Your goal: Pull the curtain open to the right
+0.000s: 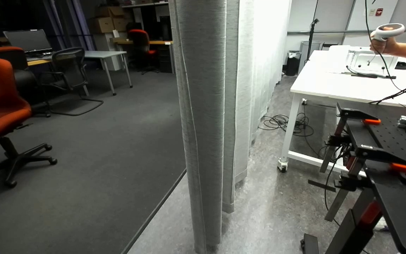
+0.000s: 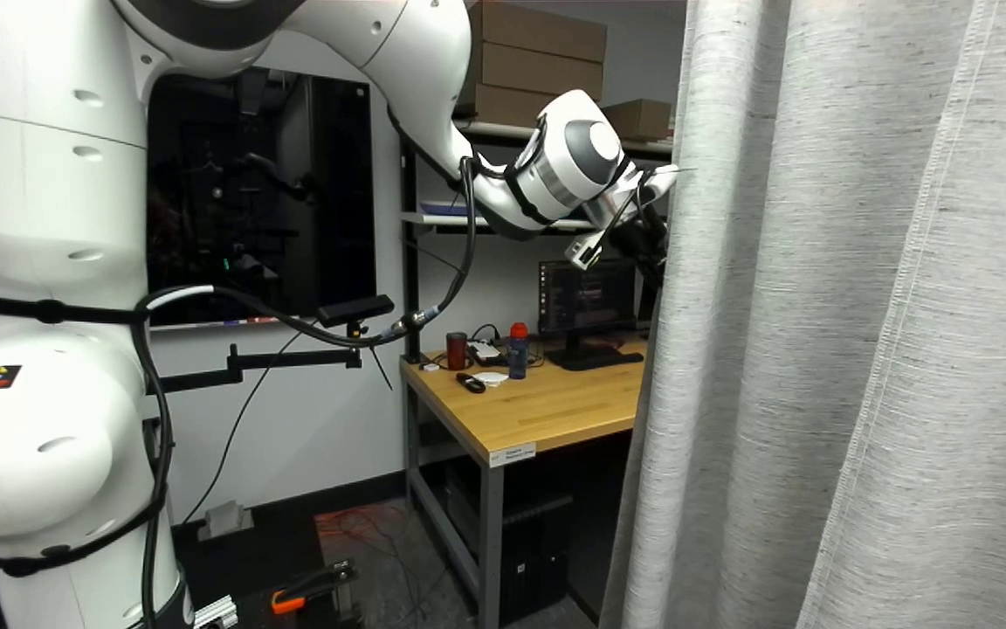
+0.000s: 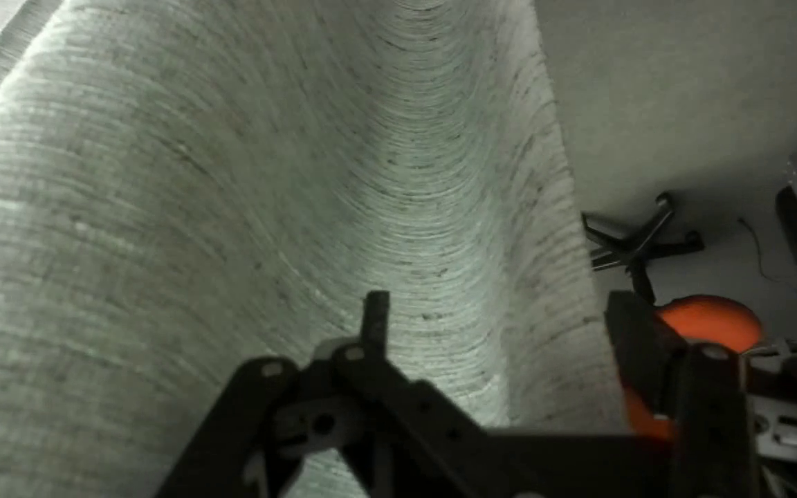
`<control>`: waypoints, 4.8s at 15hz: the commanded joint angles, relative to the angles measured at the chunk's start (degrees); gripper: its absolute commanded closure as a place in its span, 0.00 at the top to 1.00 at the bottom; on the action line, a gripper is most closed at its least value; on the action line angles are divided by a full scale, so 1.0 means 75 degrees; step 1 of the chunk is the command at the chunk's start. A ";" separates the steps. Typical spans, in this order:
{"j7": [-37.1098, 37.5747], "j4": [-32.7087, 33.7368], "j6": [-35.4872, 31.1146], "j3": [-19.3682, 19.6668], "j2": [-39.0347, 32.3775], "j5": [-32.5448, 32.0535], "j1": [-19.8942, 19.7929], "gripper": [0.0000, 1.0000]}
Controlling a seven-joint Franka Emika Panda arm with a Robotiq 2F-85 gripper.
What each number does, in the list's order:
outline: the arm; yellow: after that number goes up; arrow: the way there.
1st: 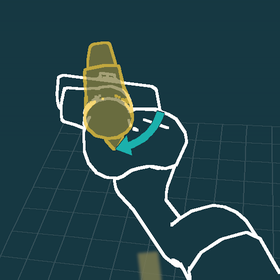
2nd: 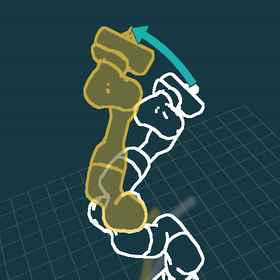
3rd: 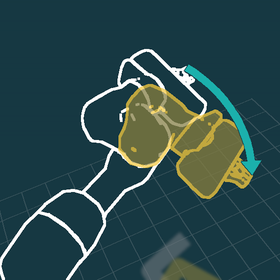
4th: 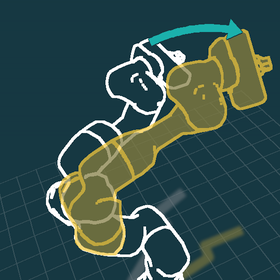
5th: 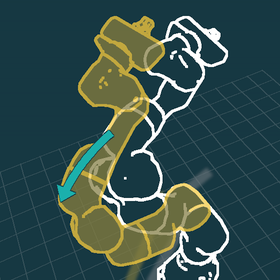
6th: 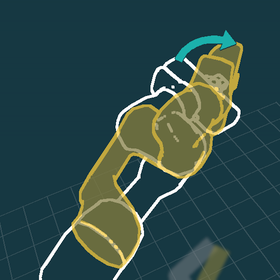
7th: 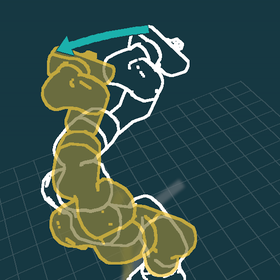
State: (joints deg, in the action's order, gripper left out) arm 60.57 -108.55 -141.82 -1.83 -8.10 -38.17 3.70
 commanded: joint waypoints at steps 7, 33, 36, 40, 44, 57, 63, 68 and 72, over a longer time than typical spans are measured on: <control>-0.0054 0.0798 0.0126 0.0356 -0.0648 0.0272 0.0065 0.05; 0.0765 0.0594 0.1700 0.2638 -0.1080 0.0868 -0.0965 0.01; 0.0704 0.0699 0.1752 0.2687 -0.1108 0.0829 -0.1264 0.01; 0.0579 0.0815 0.1796 0.2739 -0.1127 0.0957 -0.1595 0.01; 0.0574 0.0748 0.1876 0.2849 -0.1107 0.0949 -0.1858 0.01; 0.0371 0.0753 0.1932 0.3193 -0.1059 0.1112 -0.2549 0.01; 0.0171 0.0754 0.1895 0.3225 -0.1014 0.1261 -0.2714 0.01; -0.0399 0.0705 0.1778 0.3181 -0.0949 0.1816 -0.2820 0.01; -0.1523 0.0618 0.1591 0.3096 -0.0843 0.2742 -0.2937 0.01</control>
State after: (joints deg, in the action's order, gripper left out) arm 55.42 -99.93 -128.70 21.55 -11.47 -24.06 -15.03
